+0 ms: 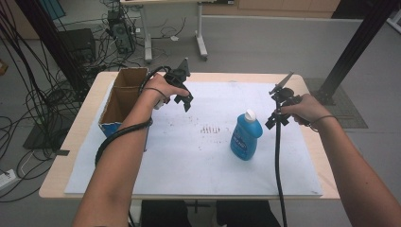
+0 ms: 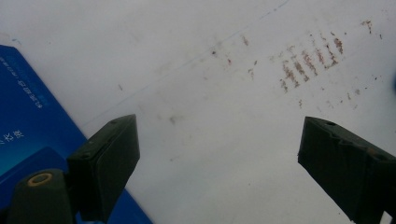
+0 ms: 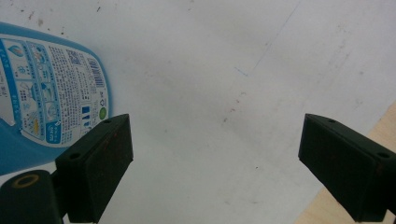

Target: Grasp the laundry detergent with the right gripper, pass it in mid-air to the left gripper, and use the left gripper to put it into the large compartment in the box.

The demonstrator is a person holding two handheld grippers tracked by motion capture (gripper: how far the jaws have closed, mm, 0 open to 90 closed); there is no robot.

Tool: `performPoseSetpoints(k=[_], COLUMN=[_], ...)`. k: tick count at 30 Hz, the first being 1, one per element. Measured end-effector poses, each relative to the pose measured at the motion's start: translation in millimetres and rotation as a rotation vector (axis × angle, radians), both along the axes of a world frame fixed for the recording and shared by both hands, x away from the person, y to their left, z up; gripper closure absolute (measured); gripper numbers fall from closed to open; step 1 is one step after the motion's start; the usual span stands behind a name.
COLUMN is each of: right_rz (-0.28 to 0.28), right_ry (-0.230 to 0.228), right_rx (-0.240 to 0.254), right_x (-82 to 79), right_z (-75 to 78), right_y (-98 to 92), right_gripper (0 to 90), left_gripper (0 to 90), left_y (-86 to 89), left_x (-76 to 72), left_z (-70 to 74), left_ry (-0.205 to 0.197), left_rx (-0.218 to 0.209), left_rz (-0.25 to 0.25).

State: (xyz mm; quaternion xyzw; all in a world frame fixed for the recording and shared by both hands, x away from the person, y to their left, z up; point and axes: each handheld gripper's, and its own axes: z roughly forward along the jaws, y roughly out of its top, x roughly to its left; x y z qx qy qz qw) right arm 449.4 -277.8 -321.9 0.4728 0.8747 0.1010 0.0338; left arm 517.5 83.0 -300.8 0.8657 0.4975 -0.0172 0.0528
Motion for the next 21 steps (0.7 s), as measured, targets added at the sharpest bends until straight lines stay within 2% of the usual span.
performPoseSetpoints(k=[9,11,21], right_rz=[-0.003,-0.003,0.0], right_ry=[0.001,0.0,-0.011], right_rx=[-0.003,-0.002,0.006], right_x=[-0.3,-0.9,-5.6], right_z=[-0.2,-1.2,-1.4], right_y=[-2.0,-2.8,-8.8], right_gripper=[9.7,9.6,9.6], left_gripper=[13.0,13.0,12.9], left_y=[-1.1,-1.2,-0.6], left_x=[-0.7,-2.6,-12.1], left_z=[1.8,0.4,-6.0], left_ry=[-0.006,-0.006,0.003], left_rx=[-0.008,-0.028,-0.019], left_rz=[0.001,0.007,0.022])
